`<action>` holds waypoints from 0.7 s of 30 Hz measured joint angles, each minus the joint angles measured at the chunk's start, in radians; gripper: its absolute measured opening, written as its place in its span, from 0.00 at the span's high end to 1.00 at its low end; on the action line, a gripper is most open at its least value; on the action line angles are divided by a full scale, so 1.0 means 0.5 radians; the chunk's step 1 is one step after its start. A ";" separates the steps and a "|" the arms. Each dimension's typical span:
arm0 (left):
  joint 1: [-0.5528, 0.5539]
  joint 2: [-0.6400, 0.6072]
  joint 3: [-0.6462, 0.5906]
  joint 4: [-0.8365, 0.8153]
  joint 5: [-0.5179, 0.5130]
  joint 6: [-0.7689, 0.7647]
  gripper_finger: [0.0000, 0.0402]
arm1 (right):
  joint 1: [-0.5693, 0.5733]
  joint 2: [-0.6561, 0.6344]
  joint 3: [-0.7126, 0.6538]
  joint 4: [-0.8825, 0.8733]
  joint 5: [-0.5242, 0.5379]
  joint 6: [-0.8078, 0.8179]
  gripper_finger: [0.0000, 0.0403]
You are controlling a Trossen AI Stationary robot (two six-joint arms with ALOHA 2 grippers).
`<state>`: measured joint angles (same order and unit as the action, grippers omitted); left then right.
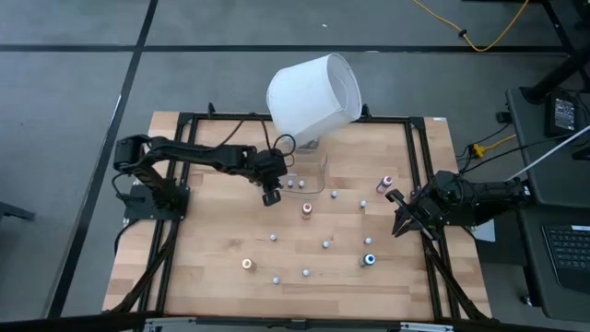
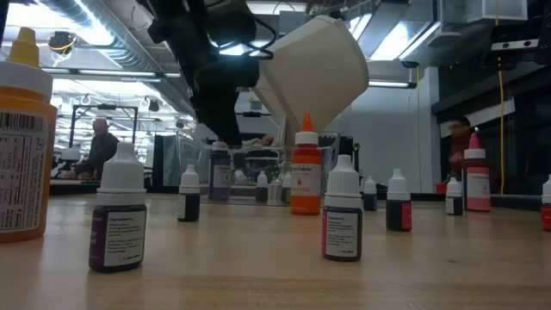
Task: Pick & Place food coloring
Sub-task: Put the bottom small green food coloring bottle into the container
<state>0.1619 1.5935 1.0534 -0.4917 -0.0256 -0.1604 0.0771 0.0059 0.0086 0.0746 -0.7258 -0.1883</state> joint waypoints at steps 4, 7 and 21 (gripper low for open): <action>0.001 0.044 0.000 0.001 0.001 0.058 0.88 | -0.001 0.000 0.000 0.000 0.000 0.000 0.89; 0.011 0.074 0.000 0.003 0.012 0.073 0.88 | 0.000 0.000 0.000 0.000 0.000 0.000 0.89; 0.086 0.137 0.000 0.004 0.106 0.122 0.88 | 0.000 0.000 0.000 0.000 0.000 0.000 0.89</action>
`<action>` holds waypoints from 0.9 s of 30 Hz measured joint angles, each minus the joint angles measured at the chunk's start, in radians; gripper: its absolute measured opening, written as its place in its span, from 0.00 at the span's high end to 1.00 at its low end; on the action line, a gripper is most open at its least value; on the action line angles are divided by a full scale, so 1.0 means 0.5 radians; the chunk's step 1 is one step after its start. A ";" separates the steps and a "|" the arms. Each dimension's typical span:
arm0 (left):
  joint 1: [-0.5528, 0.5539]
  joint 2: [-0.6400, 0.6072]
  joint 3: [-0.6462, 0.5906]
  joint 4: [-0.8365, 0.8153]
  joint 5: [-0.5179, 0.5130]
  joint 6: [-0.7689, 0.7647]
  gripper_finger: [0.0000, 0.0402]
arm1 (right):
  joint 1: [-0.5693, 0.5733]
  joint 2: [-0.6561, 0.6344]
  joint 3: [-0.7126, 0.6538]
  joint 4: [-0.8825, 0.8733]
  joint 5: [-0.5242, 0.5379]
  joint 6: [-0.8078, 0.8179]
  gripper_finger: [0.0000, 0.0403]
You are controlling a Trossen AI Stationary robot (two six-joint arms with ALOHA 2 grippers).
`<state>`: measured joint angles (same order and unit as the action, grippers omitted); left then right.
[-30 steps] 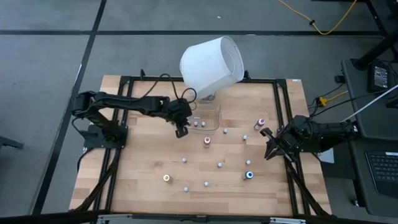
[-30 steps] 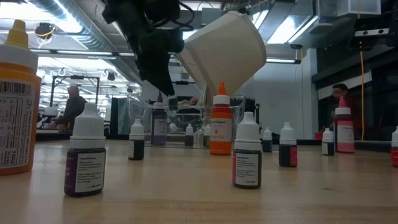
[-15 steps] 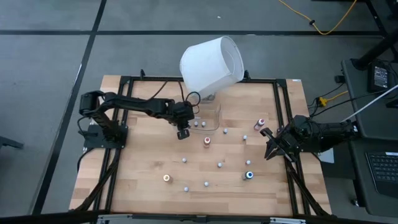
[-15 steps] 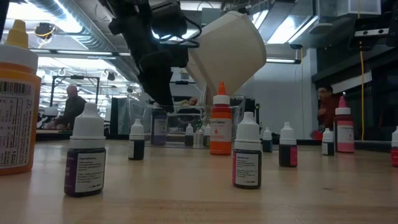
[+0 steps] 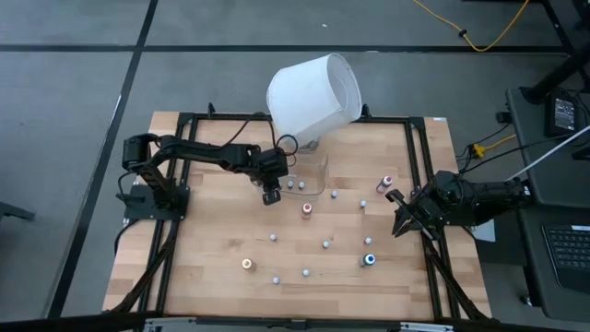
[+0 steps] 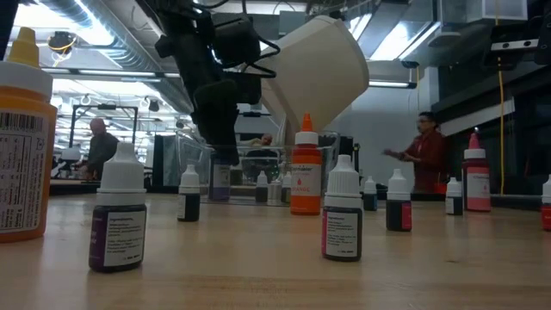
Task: Pick & Place food coloring
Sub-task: Put the bottom small green food coloring bottle into the container
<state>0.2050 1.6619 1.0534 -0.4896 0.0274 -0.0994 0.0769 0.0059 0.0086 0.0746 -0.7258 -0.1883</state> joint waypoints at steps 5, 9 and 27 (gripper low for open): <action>0.001 0.000 0.000 0.001 0.003 0.001 0.87 | 0.000 0.000 0.000 0.000 0.000 0.000 0.89; 0.002 0.000 0.000 0.001 0.005 -0.001 0.85 | 0.001 0.000 0.000 0.000 0.000 0.000 0.89; 0.002 -0.001 -0.001 0.002 0.007 -0.003 0.81 | 0.001 0.000 0.000 0.000 0.000 0.000 0.89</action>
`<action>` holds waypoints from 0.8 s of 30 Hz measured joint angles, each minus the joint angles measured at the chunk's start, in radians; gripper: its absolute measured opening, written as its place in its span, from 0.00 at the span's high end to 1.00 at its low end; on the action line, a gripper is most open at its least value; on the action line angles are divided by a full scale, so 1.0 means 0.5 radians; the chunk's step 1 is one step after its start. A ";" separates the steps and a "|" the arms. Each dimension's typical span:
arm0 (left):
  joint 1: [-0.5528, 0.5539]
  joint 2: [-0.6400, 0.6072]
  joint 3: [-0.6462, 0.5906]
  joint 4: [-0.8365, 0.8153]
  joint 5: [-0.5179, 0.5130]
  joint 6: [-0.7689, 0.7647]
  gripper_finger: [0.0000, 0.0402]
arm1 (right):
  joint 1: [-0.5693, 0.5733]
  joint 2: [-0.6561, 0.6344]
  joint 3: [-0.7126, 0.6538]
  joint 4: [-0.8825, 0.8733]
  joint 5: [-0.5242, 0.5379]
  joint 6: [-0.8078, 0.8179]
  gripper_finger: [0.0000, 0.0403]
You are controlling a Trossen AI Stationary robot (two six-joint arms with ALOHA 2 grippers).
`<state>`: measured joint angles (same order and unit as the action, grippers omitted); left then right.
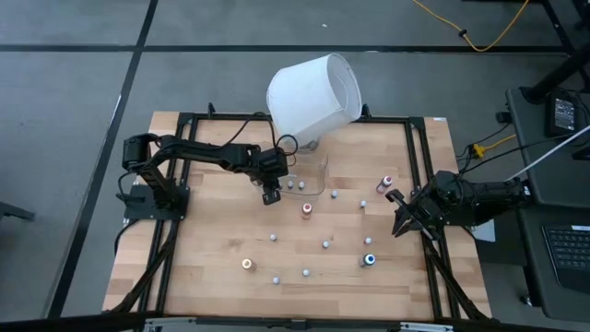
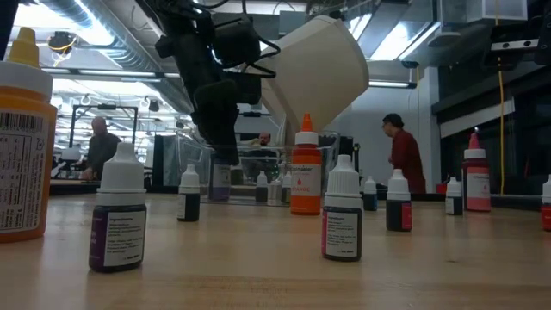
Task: Pick & Place food coloring
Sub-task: Put the bottom small green food coloring bottle into the container, then put the bottom small blue food coloring bottle into the container
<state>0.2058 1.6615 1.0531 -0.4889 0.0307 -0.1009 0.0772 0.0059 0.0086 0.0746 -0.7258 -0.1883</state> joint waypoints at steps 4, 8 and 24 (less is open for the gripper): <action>0.000 0.000 0.000 0.000 0.002 0.002 0.81 | 0.000 0.000 0.000 0.000 0.000 -0.001 0.89; 0.000 0.000 0.000 0.000 0.002 0.002 0.82 | 0.000 0.000 0.000 0.000 0.000 0.000 0.89; 0.000 -0.001 0.000 0.002 0.030 0.000 0.80 | 0.000 0.000 0.000 0.000 0.000 -0.001 0.89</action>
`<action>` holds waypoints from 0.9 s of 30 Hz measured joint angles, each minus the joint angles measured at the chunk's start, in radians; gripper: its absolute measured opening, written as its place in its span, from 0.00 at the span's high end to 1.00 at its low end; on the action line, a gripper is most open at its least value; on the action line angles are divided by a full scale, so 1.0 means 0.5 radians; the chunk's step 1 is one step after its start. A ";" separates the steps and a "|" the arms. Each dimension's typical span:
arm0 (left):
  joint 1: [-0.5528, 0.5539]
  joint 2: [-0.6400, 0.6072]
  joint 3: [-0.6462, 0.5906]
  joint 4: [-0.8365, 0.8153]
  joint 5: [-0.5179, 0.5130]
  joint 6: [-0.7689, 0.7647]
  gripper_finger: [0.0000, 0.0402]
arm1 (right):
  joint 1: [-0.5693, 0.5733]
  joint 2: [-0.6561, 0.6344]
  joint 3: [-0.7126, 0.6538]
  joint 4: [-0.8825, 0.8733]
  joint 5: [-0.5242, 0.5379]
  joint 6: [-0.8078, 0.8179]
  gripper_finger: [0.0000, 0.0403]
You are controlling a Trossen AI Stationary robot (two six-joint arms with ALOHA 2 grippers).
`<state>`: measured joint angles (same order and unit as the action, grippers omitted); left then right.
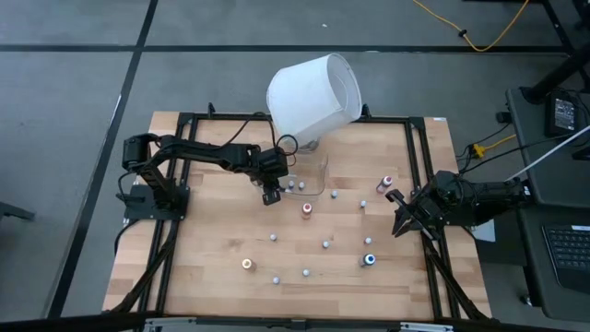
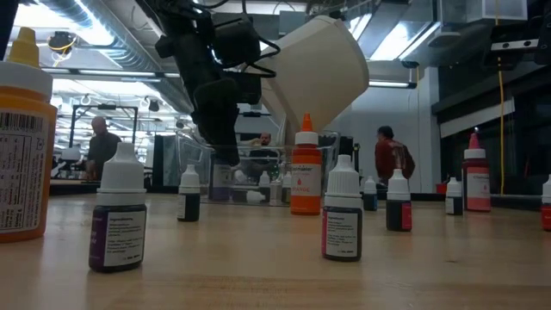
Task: Pick & Place food coloring
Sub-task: Put the bottom small blue food coloring bottle into the container
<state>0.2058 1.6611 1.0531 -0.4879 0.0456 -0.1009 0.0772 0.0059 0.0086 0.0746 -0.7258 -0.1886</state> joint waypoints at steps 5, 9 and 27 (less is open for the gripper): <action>0.000 0.000 0.000 0.009 0.000 -0.009 0.81 | 0.000 0.000 0.000 0.000 0.000 0.000 0.89; -0.006 0.000 0.045 -0.001 0.002 -0.015 0.82 | -0.001 0.000 0.000 0.000 0.000 0.001 0.89; -0.308 -0.209 0.645 -0.839 -0.016 0.101 0.85 | 0.000 0.001 -0.001 0.002 0.000 0.001 0.89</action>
<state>0.0517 1.5565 1.3755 -0.9076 0.0374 -0.0504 0.0772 0.0063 0.0082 0.0754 -0.7258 -0.1883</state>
